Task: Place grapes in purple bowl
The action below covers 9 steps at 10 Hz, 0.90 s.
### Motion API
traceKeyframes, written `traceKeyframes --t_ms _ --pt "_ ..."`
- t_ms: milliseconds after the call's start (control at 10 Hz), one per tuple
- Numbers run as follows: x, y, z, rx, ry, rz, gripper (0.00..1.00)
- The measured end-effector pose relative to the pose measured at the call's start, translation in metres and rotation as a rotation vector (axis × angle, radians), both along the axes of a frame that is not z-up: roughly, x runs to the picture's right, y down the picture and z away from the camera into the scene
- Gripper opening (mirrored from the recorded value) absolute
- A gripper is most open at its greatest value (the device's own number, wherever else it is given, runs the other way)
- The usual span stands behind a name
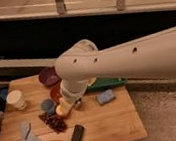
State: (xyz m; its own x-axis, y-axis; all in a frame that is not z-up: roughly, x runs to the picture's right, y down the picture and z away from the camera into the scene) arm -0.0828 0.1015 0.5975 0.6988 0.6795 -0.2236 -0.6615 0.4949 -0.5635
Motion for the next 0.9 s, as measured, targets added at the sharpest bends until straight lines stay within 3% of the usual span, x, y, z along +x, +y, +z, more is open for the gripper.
traceKeyframes --t_ms 500,700,900 --pt "-0.082 0.010 0.046 -0.045 -0.094 -0.024 0.64" --pt "-0.095 0.021 0.059 -0.061 -0.121 -0.044 0.64" --pt "-0.095 0.021 0.060 -0.062 -0.123 -0.043 0.64"
